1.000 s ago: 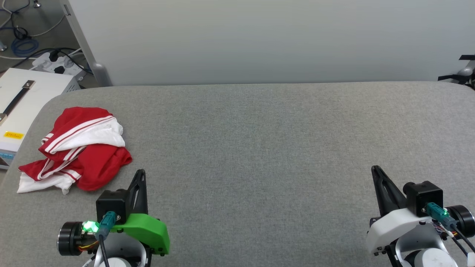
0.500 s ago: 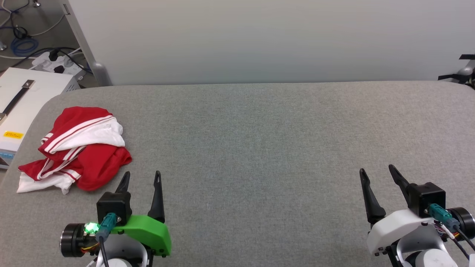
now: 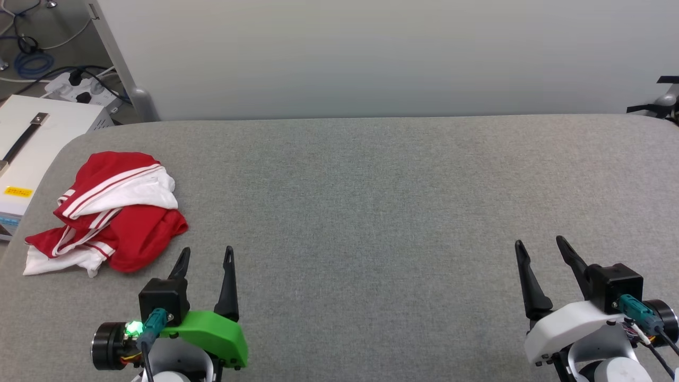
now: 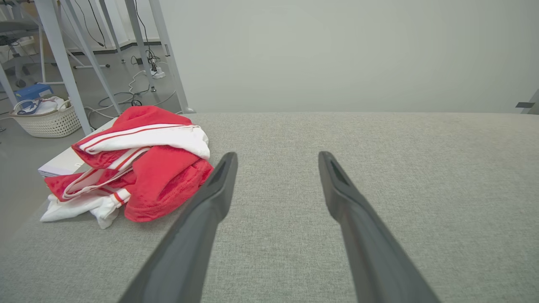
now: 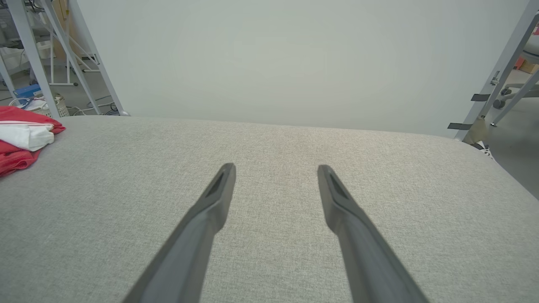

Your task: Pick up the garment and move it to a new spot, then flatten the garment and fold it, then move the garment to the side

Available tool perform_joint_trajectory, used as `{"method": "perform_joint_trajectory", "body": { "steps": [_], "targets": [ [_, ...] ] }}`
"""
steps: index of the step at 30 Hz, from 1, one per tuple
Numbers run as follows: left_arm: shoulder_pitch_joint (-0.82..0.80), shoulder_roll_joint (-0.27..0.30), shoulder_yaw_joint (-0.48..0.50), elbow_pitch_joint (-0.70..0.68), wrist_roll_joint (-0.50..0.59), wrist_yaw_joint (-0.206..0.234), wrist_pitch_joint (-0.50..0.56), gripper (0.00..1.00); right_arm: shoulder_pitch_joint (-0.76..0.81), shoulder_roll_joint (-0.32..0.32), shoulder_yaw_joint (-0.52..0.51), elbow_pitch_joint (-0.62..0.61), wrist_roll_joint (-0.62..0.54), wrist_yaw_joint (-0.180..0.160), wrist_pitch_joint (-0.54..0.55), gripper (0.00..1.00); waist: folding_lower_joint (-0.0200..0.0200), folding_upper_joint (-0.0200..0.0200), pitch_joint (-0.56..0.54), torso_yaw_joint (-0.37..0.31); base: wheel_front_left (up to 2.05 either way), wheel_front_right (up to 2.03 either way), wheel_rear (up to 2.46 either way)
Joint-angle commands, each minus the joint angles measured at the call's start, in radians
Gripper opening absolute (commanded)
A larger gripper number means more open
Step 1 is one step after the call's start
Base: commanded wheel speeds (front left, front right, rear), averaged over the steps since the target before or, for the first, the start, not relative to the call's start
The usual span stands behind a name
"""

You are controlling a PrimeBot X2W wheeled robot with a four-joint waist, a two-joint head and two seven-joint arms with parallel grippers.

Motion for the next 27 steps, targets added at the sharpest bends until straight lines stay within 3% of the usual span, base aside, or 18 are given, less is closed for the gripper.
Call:
{"method": "perform_joint_trajectory", "body": {
  "steps": [1, 27],
  "targets": [
    [-0.006, -0.001, -0.001, 0.005, -0.015, -0.006, -0.011, 1.0, -0.004, 0.0, 0.0, 0.004, 0.011, 0.0, -0.01, 1.0, 0.0, -0.0001, 0.0, 0.0, 0.0, 0.0, 0.0],
    [-0.007, -0.002, -0.003, -0.022, -0.071, -0.028, -0.065, 1.0, -0.006, 0.0, 0.009, -0.041, 0.064, 0.0, -0.063, 1.0, 0.0, -0.0001, 0.009, 0.006, 0.0, 0.0, 0.0]
  ]
}}
